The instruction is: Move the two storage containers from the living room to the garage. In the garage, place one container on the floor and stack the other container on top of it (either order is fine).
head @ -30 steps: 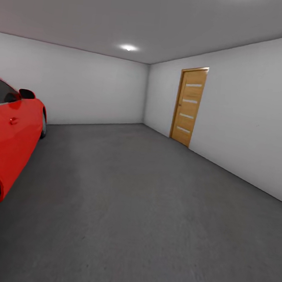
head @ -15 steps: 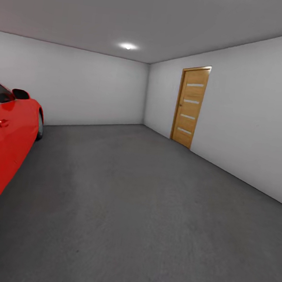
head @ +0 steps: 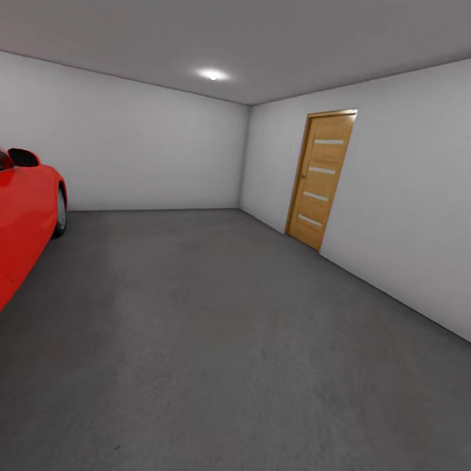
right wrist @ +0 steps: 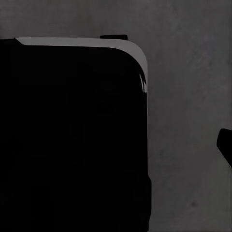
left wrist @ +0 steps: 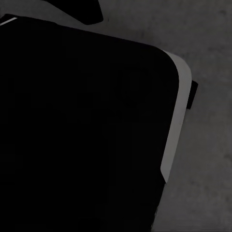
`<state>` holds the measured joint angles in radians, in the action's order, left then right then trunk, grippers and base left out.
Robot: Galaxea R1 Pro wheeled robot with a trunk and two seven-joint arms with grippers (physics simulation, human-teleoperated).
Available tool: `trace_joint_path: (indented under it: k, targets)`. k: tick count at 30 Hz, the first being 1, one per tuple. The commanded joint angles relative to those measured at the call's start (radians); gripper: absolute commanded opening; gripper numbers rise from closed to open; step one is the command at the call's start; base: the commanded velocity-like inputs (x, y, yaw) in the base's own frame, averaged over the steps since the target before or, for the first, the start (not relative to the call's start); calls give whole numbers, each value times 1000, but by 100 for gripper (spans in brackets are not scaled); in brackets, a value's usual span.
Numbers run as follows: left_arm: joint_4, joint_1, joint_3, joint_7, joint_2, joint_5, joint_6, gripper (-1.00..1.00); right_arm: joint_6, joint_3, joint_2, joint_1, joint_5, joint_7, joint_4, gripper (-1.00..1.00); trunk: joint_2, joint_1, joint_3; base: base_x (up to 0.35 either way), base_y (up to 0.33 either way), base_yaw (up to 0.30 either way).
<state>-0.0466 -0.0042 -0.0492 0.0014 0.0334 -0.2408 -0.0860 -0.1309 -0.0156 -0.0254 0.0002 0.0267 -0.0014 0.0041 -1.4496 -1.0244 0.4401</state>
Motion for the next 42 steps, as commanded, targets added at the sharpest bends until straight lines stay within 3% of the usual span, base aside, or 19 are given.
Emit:
trace_joint_path:
  k: [1, 42]
  targets:
    - [1, 0, -5, 0, 0, -2, -3, 100, -4, -1, 0, 0, 3, 0, 0, 100, 0, -1, 1, 325, 0, 0]
    - [1, 0, -5, 0, 0, 1, -2, 100, -8, -1, 2, 0, 4, 0, 0, 100, 0, -1, 1, 325, 0, 0]
